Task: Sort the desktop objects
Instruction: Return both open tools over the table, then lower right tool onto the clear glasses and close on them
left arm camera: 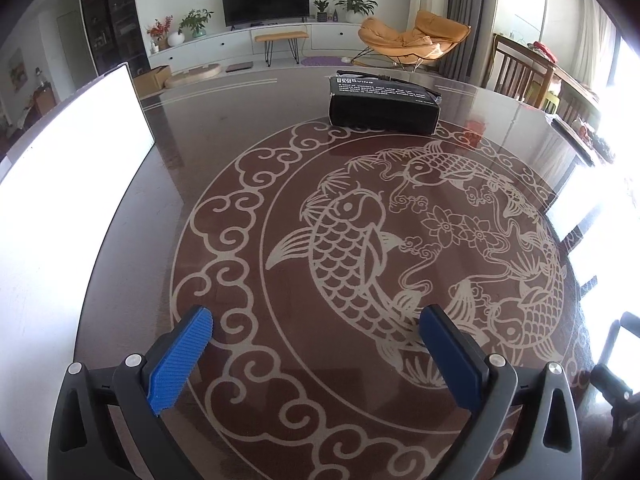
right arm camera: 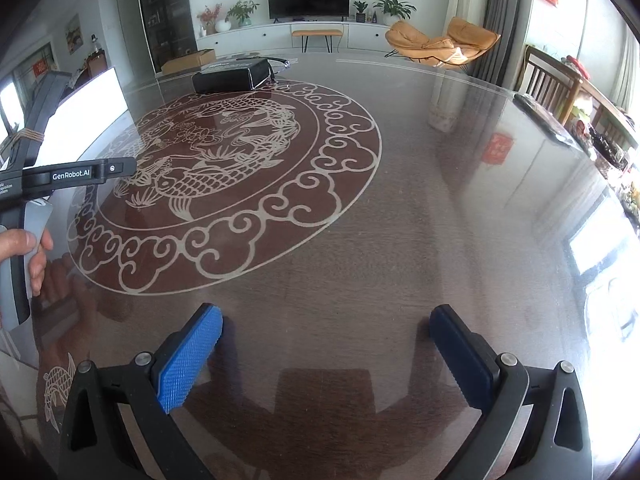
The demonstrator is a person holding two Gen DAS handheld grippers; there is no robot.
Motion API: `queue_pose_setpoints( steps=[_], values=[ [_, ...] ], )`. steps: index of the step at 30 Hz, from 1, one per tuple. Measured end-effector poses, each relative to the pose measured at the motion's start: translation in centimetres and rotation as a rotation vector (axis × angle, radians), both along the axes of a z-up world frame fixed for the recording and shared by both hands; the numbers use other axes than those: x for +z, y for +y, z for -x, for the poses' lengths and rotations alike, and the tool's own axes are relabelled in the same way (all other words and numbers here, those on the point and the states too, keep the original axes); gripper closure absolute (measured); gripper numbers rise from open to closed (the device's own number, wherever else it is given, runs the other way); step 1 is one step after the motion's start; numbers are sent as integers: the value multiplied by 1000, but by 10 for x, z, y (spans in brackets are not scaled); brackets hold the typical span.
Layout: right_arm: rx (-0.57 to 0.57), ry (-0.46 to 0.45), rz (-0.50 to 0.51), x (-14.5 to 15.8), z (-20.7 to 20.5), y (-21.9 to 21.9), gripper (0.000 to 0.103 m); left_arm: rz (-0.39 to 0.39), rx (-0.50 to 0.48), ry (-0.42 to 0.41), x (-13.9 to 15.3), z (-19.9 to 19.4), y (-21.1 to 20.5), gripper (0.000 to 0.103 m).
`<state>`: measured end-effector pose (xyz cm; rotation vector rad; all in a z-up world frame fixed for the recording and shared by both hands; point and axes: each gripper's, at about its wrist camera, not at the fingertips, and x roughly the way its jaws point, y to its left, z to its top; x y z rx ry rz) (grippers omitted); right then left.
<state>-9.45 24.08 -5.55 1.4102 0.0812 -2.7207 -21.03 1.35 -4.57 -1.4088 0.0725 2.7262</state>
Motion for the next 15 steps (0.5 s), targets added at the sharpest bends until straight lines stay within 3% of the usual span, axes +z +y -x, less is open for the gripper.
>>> queue_pose_setpoints(
  steps=[4, 8, 13, 15],
  values=[
    [-11, -50, -4, 0, 90, -3, 0, 0, 0, 0, 0, 0, 0, 0],
    [-76, -16, -2, -2, 183, -8, 0, -1, 1, 1, 0, 0, 0, 0],
    [-194, -48, 5, 1, 255, -22, 0, 2, 1, 2, -1, -1, 0, 0],
    [-281, -39, 61, 4, 268, -20, 0, 1, 1, 2, -1, -1, 0, 0]
  ],
)
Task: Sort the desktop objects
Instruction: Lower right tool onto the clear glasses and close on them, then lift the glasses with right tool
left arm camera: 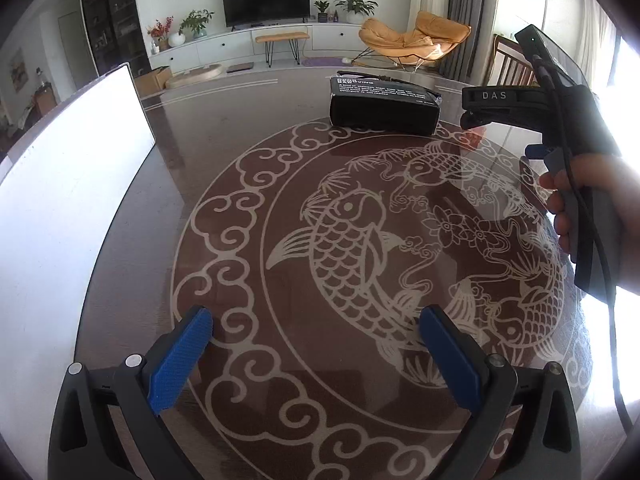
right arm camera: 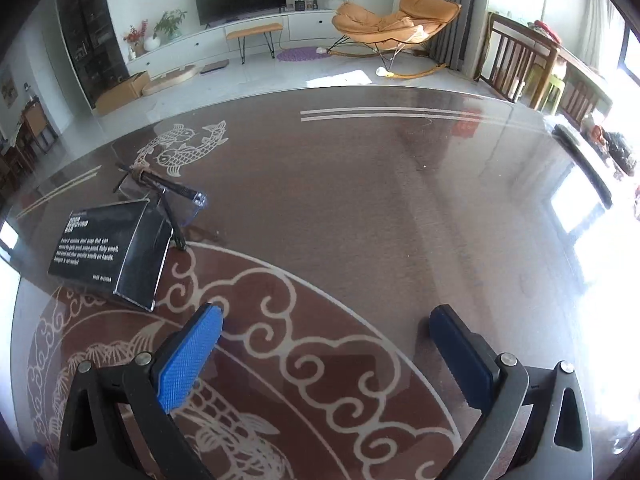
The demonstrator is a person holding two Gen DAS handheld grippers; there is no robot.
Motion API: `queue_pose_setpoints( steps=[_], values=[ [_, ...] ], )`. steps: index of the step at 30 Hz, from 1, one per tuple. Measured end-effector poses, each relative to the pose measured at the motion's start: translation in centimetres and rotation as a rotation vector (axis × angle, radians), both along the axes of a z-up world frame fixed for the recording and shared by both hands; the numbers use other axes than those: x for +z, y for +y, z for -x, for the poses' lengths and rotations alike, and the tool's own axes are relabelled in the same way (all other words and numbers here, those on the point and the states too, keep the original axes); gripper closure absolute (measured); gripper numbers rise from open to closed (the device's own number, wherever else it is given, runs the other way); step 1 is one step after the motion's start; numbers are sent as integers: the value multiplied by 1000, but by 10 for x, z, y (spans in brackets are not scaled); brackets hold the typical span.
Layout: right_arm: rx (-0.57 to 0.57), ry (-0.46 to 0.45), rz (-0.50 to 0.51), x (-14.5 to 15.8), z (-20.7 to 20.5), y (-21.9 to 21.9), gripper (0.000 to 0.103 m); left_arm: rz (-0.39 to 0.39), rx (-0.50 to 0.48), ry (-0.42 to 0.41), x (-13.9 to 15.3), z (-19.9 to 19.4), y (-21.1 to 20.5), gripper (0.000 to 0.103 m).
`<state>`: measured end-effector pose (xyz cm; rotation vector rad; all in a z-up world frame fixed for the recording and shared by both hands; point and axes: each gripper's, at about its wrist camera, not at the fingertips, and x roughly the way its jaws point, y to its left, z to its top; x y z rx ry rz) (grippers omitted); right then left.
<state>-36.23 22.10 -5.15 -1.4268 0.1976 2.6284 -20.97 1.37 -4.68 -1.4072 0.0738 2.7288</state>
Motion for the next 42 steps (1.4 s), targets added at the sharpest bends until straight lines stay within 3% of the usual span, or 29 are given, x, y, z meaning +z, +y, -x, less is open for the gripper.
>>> queue_pose_setpoints(
  steps=[3, 6, 8, 10, 12, 15, 17, 22, 25, 29, 31, 32, 35, 36, 42],
  values=[
    [0, 16, 59, 4, 12, -10, 0, 0, 0, 0, 0, 0, 0, 0],
    [256, 27, 63, 6, 11, -52, 7, 0, 0, 0, 0, 0, 0, 0],
    [517, 41, 152, 7, -7, -81, 13, 0, 0, 0, 0, 0, 0, 0],
    [637, 84, 61, 13, -27, -99, 14, 0, 0, 0, 0, 0, 0, 0],
    [630, 102, -6, 16, -31, -96, 14, 0, 0, 0, 0, 0, 0, 0],
    [509, 132, -113, 25, -16, -74, 14, 0, 1, 1, 0, -1, 1, 0],
    [455, 117, -130, 29, 2, -62, 14, 0, 1, 1, 1, -1, 1, 0],
    [487, 55, -212, 26, 42, -69, 14, 0, 1, 1, 1, -1, 1, 0],
    [526, 52, -272, 25, 55, -86, 23, 0, 1, 1, 1, -1, 1, 0],
    [578, 29, -254, 17, 70, -106, 33, 0, 1, 1, 0, -1, 1, 0],
    [606, 11, -221, 12, 74, -114, 51, -1, 1, 1, 1, -1, 1, 0],
    [611, 15, -189, 13, 75, -116, 70, -1, 1, 1, 1, -1, 1, 0],
    [636, 19, -150, 15, 68, -123, 82, -1, 0, 2, 1, -1, 1, 0],
    [666, 31, -149, 17, 61, -127, 91, -2, 1, 2, 1, -2, 0, 0],
    [882, 46, -140, 17, -14, -155, 93, -4, 11, 3, 3, -7, -1, 0]
  ],
)
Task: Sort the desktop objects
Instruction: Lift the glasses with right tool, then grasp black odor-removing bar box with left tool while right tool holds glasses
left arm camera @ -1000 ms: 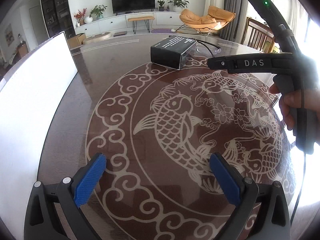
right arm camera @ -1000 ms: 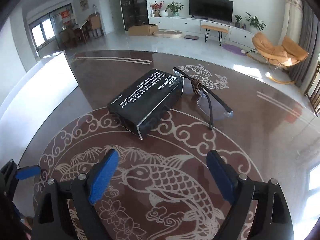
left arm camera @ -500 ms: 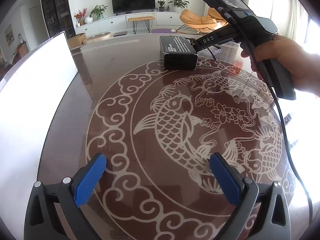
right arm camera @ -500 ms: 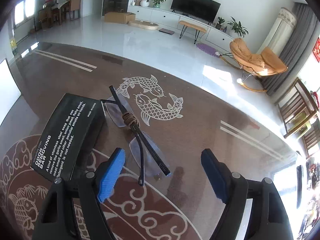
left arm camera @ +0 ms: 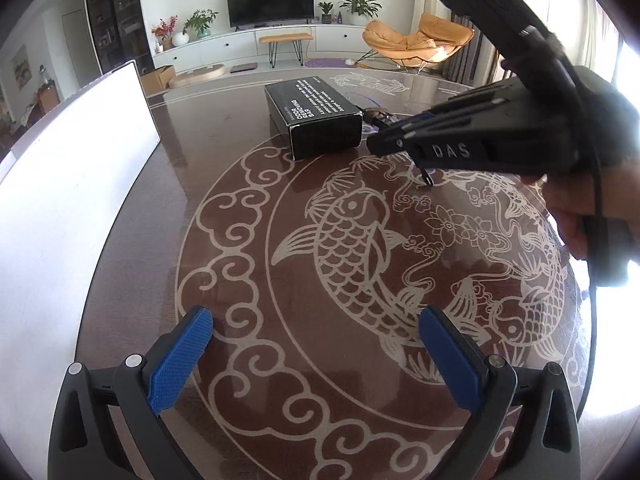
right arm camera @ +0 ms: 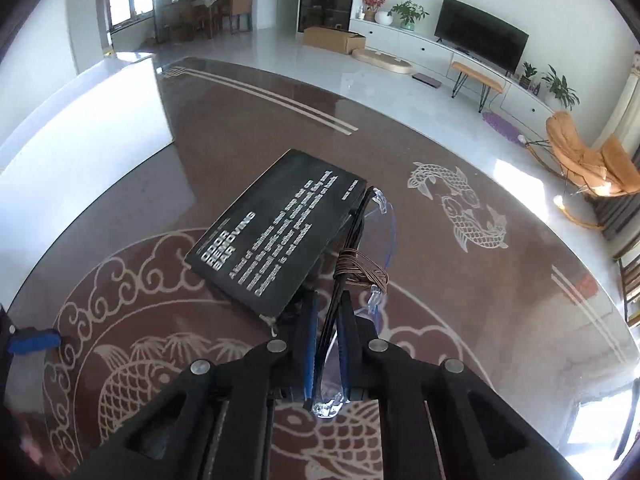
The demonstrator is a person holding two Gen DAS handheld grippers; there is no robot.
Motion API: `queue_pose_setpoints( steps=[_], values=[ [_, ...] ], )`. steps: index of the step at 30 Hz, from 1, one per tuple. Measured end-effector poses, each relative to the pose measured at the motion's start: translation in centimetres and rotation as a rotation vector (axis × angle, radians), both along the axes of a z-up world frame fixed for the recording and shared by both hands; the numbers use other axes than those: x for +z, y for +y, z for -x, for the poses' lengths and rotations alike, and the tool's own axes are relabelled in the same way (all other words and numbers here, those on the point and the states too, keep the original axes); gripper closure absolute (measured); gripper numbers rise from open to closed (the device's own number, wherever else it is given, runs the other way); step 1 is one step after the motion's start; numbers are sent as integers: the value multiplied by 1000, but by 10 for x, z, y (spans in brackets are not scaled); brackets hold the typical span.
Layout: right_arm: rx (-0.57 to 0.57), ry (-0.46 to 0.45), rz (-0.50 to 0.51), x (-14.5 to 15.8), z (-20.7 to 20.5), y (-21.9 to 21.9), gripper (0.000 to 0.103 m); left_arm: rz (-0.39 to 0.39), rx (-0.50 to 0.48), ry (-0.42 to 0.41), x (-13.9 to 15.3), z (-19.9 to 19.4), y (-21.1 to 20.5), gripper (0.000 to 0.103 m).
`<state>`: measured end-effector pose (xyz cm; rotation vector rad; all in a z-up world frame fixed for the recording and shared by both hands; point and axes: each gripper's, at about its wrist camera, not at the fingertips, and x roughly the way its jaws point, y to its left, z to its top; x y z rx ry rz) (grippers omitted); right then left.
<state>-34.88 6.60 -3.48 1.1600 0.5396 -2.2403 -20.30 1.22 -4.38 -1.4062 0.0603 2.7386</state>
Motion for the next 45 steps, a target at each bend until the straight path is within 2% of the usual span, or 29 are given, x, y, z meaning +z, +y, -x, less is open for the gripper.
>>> queue_pose_setpoints(
  steps=[3, 5, 7, 9, 13, 15, 16, 20, 21, 26, 31, 33, 35, 37, 39, 42, 44, 45],
  values=[
    [93, -28, 6, -4, -57, -6, 93, 0, -11, -2, 0, -11, -1, 0],
    [95, -46, 24, -8, -91, -1, 94, 0, -17, -2, 0, -25, -3, 0],
    [51, -40, 37, -9, -117, 13, 94, -1, -17, -1, 0, -42, -7, 0],
    [-17, -50, 92, -5, -137, 37, 94, -2, -15, 1, 0, -56, -11, 0],
    [-169, -133, 344, 11, -158, 98, 93, -2, -10, 0, -1, -64, -15, 0],
    [-279, -149, 403, 13, -163, 128, 90, -1, -9, 0, -2, -64, -16, 0],
    [-306, -149, 399, 16, -162, 136, 87, -1, -8, 1, -1, -64, -16, 0],
    [-285, -120, 324, 27, -165, 141, 46, -1, -8, 1, -2, -66, -16, 0],
    [-274, -111, 317, 30, -166, 136, 41, -2, -8, 1, -2, -65, -16, 0],
    [-218, -106, 310, 25, -161, 89, 40, -1, -8, 1, -2, -66, -16, 0],
    [-229, -67, 116, -3, -150, 42, 40, -2, -8, 1, -2, -66, -16, 0],
    [-238, -60, 77, -13, -148, 39, 39, -2, -8, 1, -2, -66, -16, 0],
    [-226, -23, 80, -12, -153, 43, 38, -3, -8, 1, -2, -66, -16, 0],
    [-227, -14, 105, -11, -154, 49, 34, -4, -11, 0, -2, -67, -16, 0],
    [-230, 12, 110, -12, -156, 54, 19, -4, -27, -10, -1, -64, -17, 0],
    [-249, -9, 124, -11, -154, 61, 12, -3, -19, -39, 0, -51, -24, 0],
    [-247, -10, 87, -16, -154, 57, 0, -58, 9, -51, 4, -33, -30, 0],
    [-256, -20, 97, -17, -152, 60, 0, -129, 11, -52, 7, -23, -35, 0]
  ],
)
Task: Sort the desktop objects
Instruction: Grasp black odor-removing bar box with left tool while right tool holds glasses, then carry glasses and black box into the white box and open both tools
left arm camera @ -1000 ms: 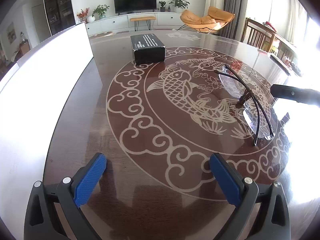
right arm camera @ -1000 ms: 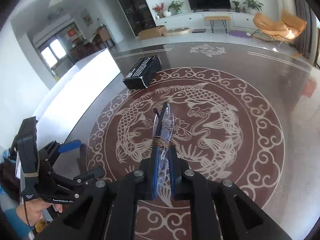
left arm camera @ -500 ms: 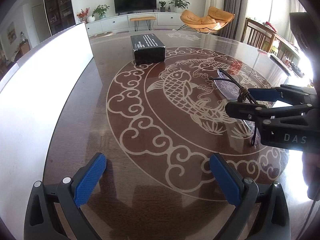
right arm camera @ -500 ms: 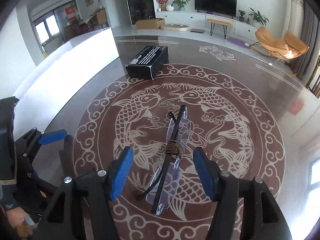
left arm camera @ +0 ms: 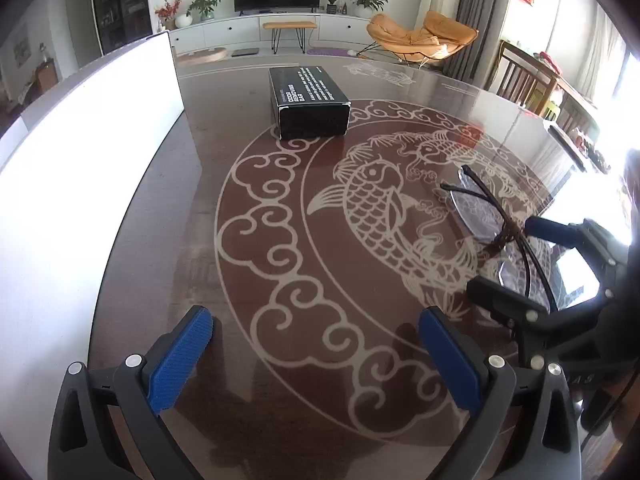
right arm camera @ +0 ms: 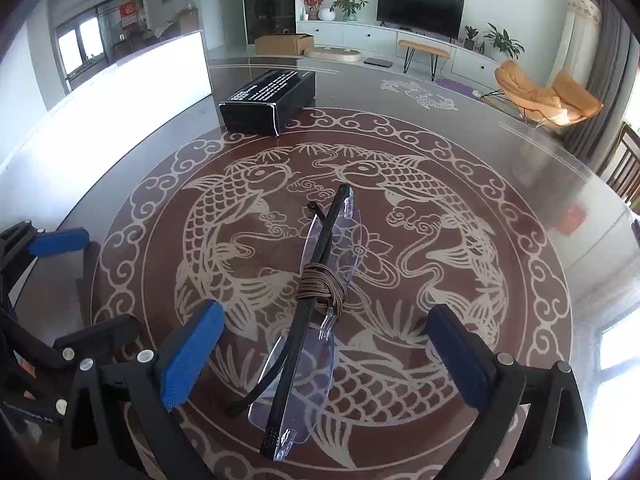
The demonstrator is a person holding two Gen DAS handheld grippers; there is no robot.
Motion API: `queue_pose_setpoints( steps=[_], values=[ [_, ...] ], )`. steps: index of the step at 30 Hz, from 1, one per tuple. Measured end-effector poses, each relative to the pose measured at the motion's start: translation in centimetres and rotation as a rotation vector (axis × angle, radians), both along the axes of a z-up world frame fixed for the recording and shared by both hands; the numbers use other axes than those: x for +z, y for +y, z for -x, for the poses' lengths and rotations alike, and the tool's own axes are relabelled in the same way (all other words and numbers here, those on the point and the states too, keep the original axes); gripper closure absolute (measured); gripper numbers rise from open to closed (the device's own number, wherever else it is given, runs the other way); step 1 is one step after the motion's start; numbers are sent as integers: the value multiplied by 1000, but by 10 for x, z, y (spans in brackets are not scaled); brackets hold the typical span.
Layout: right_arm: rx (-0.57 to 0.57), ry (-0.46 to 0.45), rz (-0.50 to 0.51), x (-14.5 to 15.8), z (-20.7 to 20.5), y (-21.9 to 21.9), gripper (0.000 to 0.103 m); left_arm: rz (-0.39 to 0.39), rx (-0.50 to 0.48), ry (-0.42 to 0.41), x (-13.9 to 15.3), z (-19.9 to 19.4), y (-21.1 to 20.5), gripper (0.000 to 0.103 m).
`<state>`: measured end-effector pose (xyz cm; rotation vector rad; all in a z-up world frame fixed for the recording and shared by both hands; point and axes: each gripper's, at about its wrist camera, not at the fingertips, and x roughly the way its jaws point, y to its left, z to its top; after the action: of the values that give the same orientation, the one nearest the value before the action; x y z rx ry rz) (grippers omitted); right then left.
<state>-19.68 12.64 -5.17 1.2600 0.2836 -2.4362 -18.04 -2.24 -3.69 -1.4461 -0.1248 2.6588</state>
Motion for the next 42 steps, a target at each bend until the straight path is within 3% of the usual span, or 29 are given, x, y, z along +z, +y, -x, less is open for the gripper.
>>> queue_pose_setpoints(
  steps=[2, 8, 14, 18, 19, 20, 24, 34, 37, 38, 39, 40, 41, 42],
  values=[
    [-10, 1, 0, -1, 1, 2, 0, -85, 52, -1, 6, 26, -6, 0],
    [-14, -1, 2, -2, 2, 3, 0, -52, 126, -34, 9, 106, 1, 0],
    [-14, 0, 2, -3, 2, 3, 0, 10, 200, -69, 2, 166, 13, 0],
    [-14, 0, 2, -3, 2, 3, 0, 140, 168, -76, -4, 190, 27, 1],
    [-14, 0, 2, -3, 2, 3, 0, 135, 147, -43, -2, 187, 27, 26],
    [-14, 0, 2, -3, 2, 3, 0, 141, 140, -4, 3, 181, 27, 43],
    [-14, 0, 2, -5, 3, 1, 0, 132, 110, 45, 3, 147, 17, 45],
    [-12, -3, -1, -5, 4, 1, 0, 139, 9, 55, 5, -9, -5, 45],
    [24, -119, -57, -1, 19, -5, 1, 123, 13, 47, 6, -28, -14, 45],
    [20, -141, -67, 0, 24, -5, 10, 113, 14, 42, 7, -33, -15, 45],
    [16, -140, -67, 4, 26, -6, 31, 95, 17, 40, 9, -37, -18, 45],
    [16, -139, -67, 8, 27, -6, 45, 76, 23, 42, 12, -41, -21, 45],
    [12, -147, -72, 12, 30, -7, 79, 58, 31, 48, 16, -44, -25, 45],
    [2, -169, -84, 14, 31, -8, 89, 42, 37, 56, 22, -46, -28, 45]
  ],
)
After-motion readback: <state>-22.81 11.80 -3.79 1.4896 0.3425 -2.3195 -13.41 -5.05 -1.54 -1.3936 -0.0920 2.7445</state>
